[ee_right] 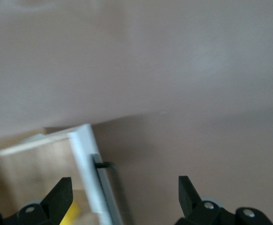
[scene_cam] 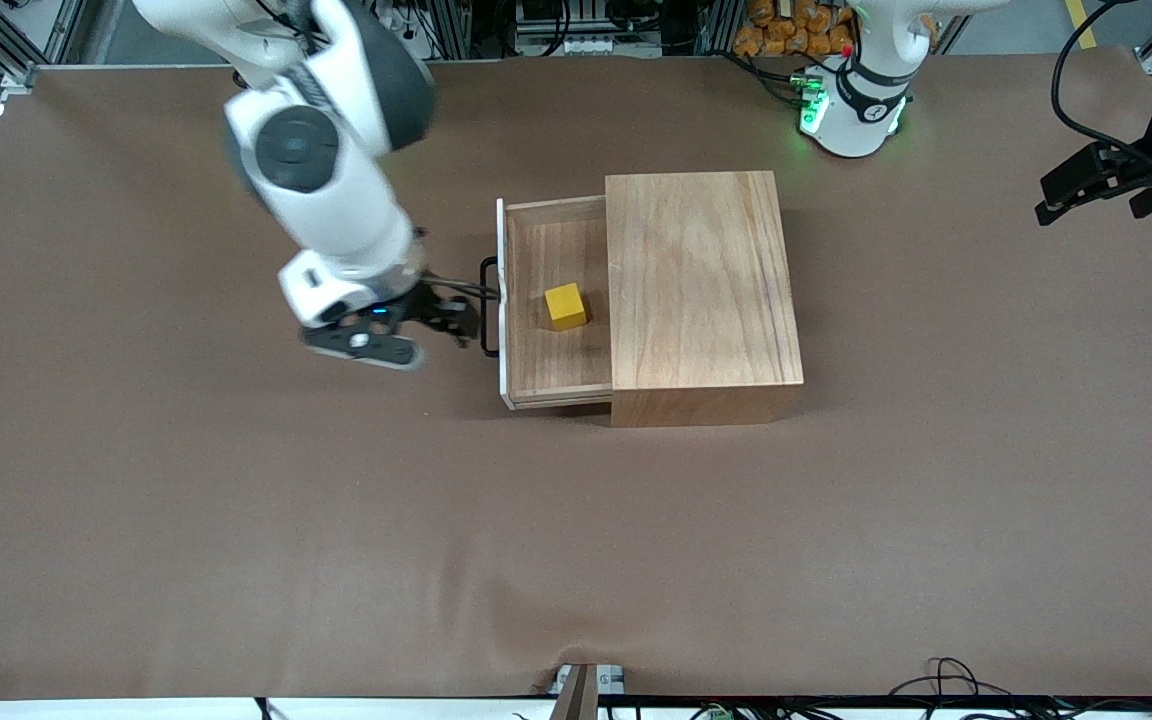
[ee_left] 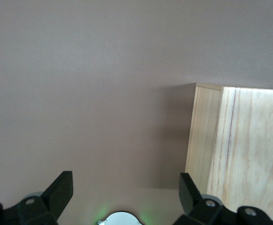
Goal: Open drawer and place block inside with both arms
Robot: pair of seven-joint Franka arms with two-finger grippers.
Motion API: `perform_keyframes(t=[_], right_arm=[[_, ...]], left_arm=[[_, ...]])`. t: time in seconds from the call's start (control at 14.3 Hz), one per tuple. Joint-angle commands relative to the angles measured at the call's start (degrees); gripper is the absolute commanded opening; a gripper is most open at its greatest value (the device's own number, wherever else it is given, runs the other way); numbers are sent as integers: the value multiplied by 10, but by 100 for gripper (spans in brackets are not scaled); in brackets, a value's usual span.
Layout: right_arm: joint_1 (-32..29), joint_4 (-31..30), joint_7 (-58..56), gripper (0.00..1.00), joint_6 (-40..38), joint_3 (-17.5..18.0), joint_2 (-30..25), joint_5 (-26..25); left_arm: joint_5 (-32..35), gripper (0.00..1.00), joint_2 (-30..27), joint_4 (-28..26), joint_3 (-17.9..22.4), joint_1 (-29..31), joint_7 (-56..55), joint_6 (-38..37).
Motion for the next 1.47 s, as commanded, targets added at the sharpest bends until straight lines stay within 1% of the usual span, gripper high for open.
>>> perform_keyframes(t=[0.0, 0.14, 0.21, 0.35, 0.42, 0.49, 0.56, 0.63, 0.7, 0.84, 1.4], right_arm=[[-77, -19, -142, 100, -66, 12, -53, -2], [-140, -18, -247, 100, -111, 11, -81, 0], [-175, -18, -304, 100, -124, 11, -92, 10], [-231, -18, -383, 100, -151, 6, -118, 56], [-230, -18, -395, 100, -169, -20, -138, 69], [-204, -20, -396, 100, -184, -64, -159, 71], [-164, -19, -396, 100, -204, -116, -168, 70], [-145, -18, -396, 100, -216, -147, -174, 70], [-144, -14, -396, 100, -234, -154, -175, 70], [-145, 14, -393, 100, -263, -154, -174, 65], [-146, 35, -396, 100, -272, -157, -174, 61]], left_arm=[[-7, 100, -6, 3, -3, 5, 3, -7], [-7, 100, -7, 6, -3, 3, 2, -6], [-7, 100, -6, 7, -3, 3, 2, -5], [-8, 100, -10, 7, -9, 3, 1, -6], [-8, 100, -11, 8, -12, 3, -1, -6], [-8, 100, -11, 8, -12, 3, -5, -6], [-8, 100, -11, 8, -13, 3, -4, -6], [-8, 100, -11, 8, -13, 3, -4, -6], [-8, 100, -10, 9, -13, 3, -3, -6], [-8, 100, -10, 9, -13, 3, -4, -6], [-8, 100, -11, 9, -14, 3, -5, -6]])
